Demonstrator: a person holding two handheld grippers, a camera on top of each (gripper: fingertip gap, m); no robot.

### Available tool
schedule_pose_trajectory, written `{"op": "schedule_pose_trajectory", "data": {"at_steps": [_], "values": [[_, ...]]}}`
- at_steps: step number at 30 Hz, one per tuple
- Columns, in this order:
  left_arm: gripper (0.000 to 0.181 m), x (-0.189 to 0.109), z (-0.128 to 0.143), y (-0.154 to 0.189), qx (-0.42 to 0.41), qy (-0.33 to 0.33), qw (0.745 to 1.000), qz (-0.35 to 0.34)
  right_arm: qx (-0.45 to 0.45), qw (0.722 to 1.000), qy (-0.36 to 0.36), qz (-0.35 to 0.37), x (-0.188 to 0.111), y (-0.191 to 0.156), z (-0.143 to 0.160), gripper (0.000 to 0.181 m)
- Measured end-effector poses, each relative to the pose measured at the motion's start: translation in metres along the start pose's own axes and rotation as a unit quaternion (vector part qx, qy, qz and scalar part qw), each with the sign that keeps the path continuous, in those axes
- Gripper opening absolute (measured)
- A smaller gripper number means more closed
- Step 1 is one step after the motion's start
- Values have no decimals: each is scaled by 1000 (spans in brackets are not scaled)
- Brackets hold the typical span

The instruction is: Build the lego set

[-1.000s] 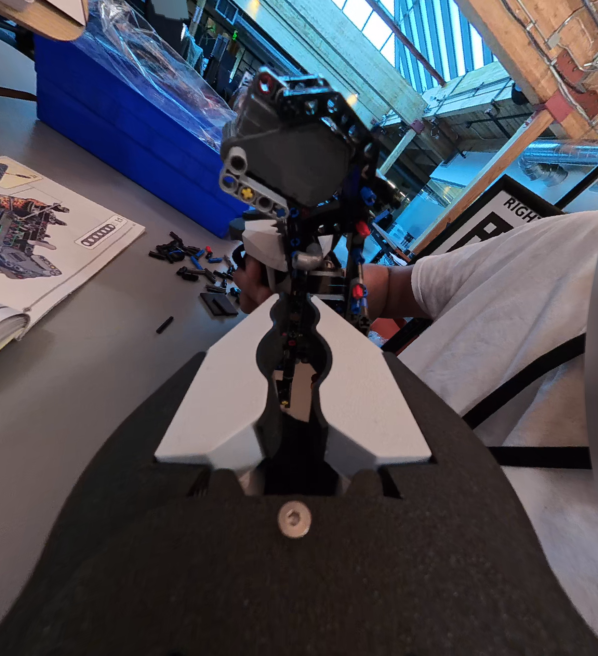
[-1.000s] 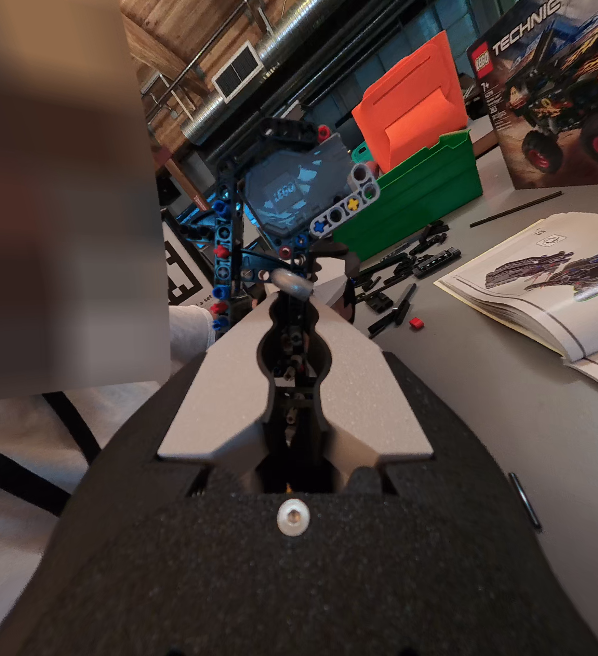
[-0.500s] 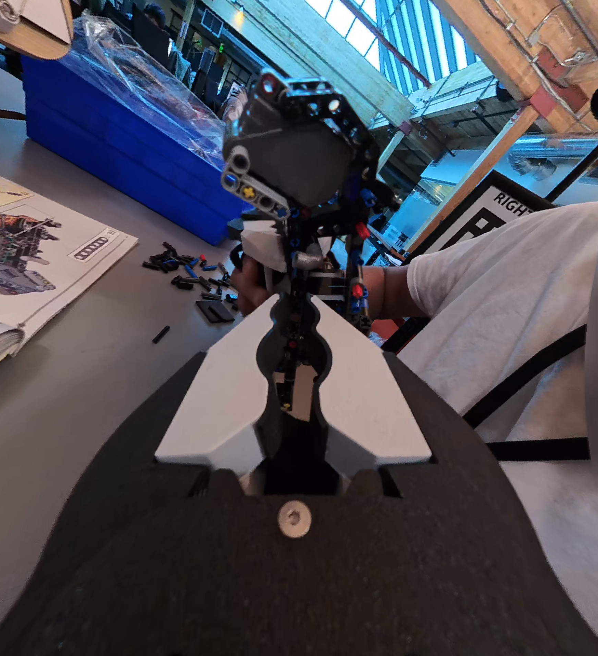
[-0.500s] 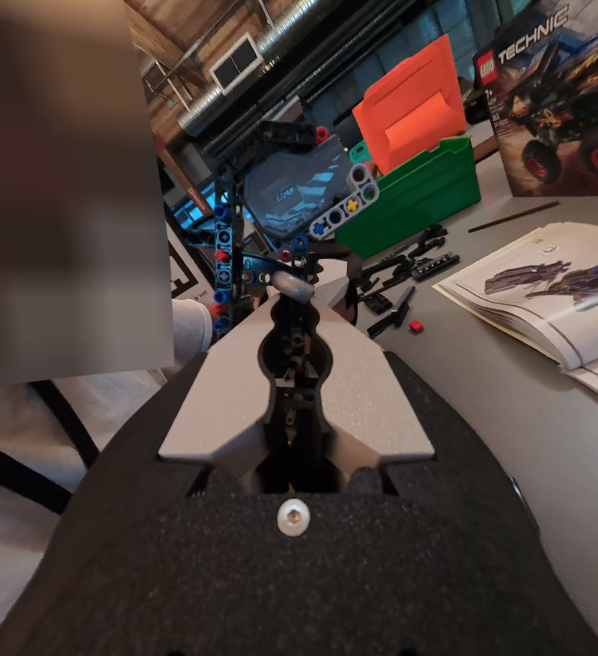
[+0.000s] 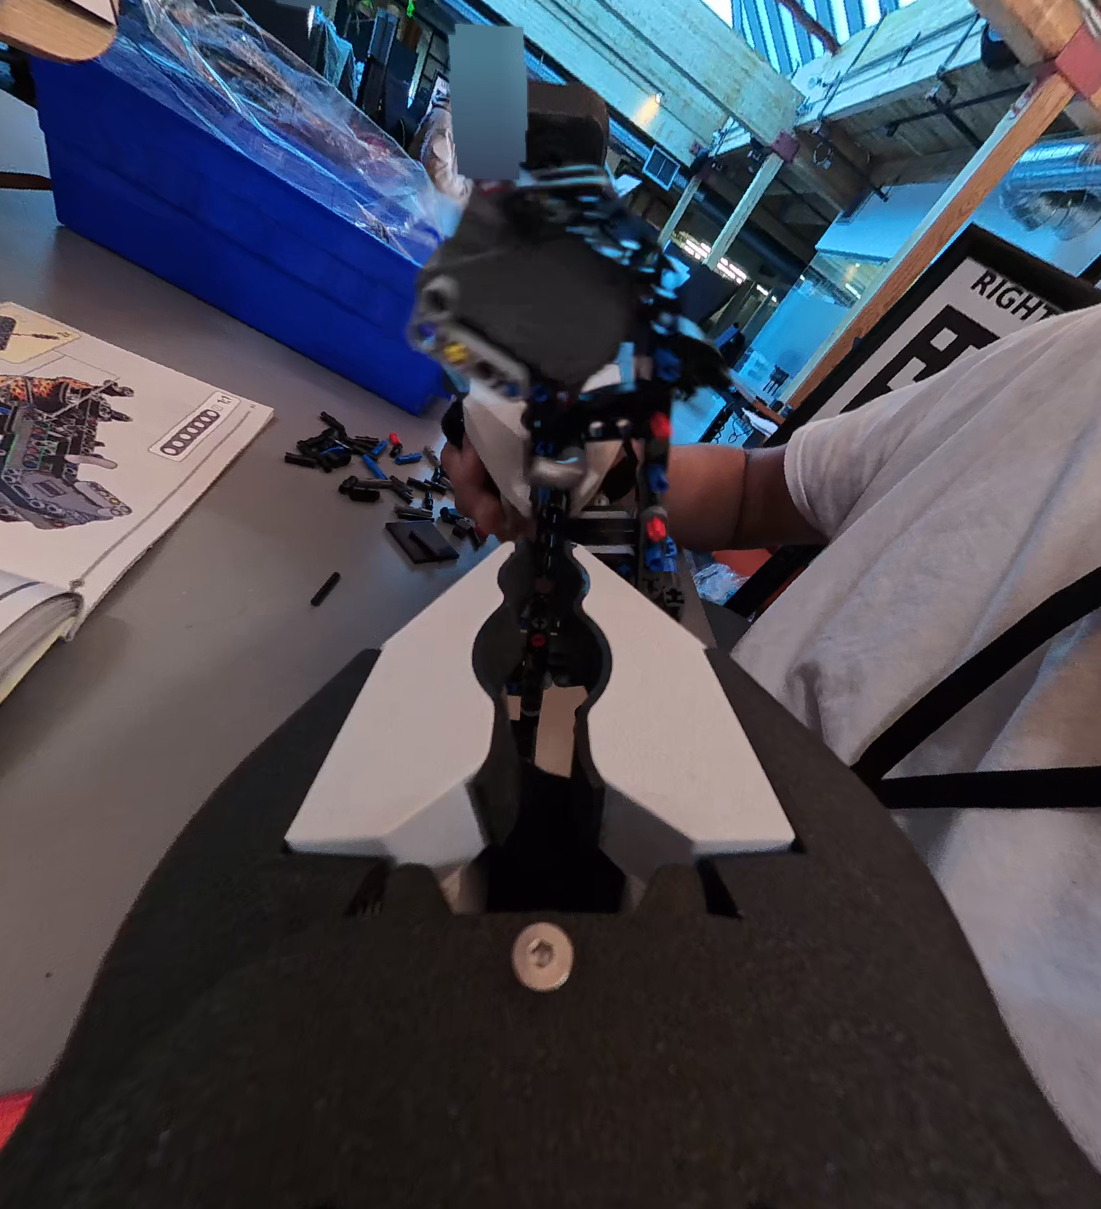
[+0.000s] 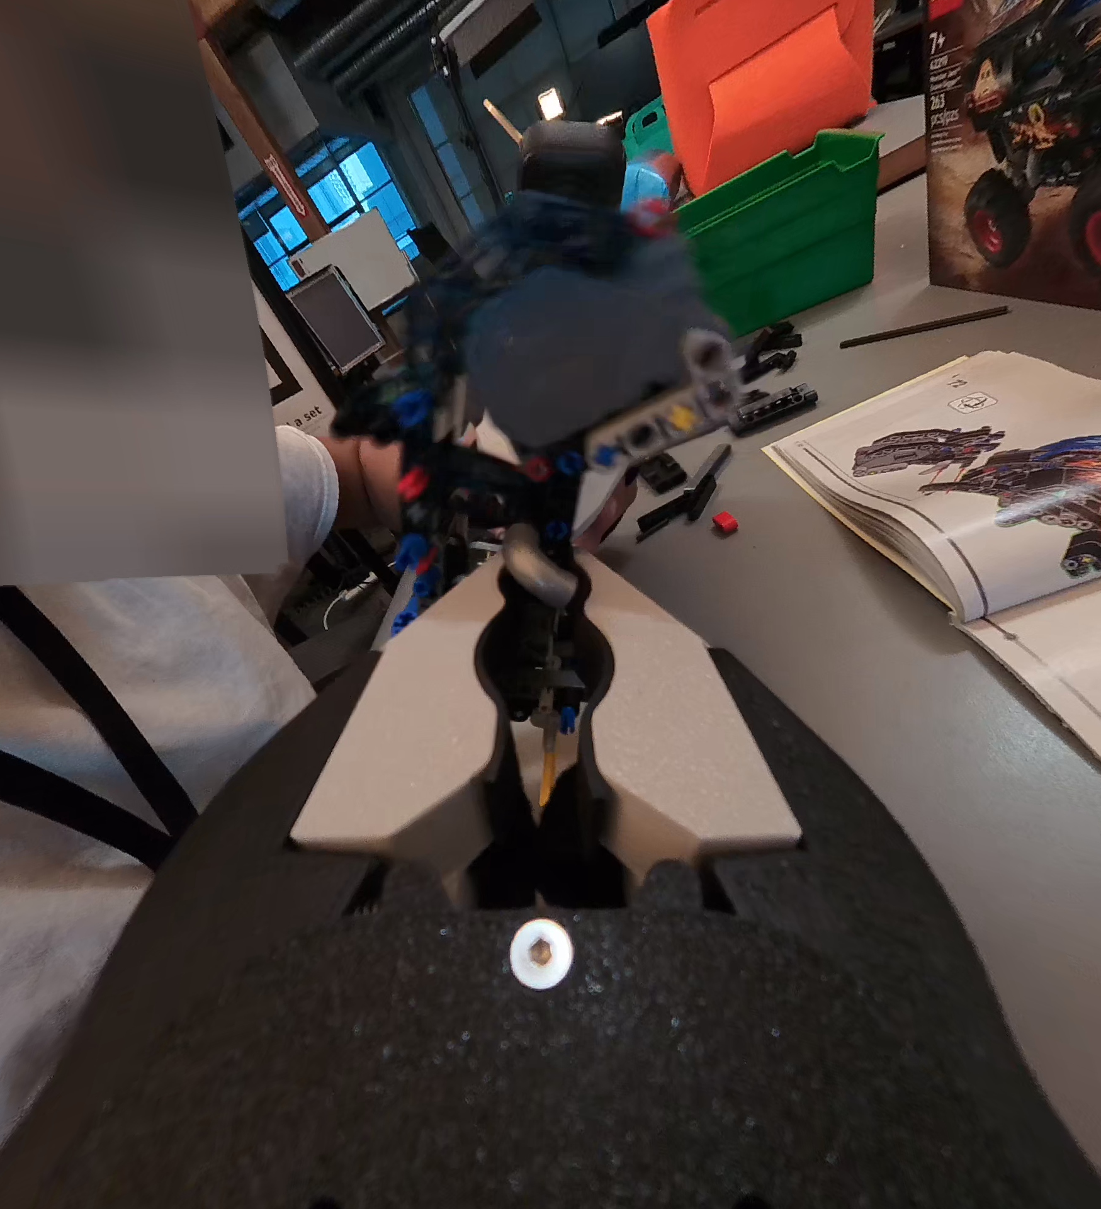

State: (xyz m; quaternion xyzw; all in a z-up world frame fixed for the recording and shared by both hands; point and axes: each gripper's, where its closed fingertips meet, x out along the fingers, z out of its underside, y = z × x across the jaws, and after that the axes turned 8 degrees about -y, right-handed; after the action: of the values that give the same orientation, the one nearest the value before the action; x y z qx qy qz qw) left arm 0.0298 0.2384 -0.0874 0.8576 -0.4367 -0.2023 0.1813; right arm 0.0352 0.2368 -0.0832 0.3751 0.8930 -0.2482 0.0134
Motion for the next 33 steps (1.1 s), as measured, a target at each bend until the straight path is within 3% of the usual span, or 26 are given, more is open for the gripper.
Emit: {"op": "schedule_pose_trajectory", "data": {"at_steps": [9,16,33], "values": [[5,1,2,0,-8,-4,1000,10,-56,998,10,34,-3,1,-3,7],[5,3,3,5,-2,-8,1000,16,-39,999,6,-8,3,-8,-4,7],[5,1,1,5,13,-5,1000,3,-73,997,-12,20,3,-4,-3,7]]}}
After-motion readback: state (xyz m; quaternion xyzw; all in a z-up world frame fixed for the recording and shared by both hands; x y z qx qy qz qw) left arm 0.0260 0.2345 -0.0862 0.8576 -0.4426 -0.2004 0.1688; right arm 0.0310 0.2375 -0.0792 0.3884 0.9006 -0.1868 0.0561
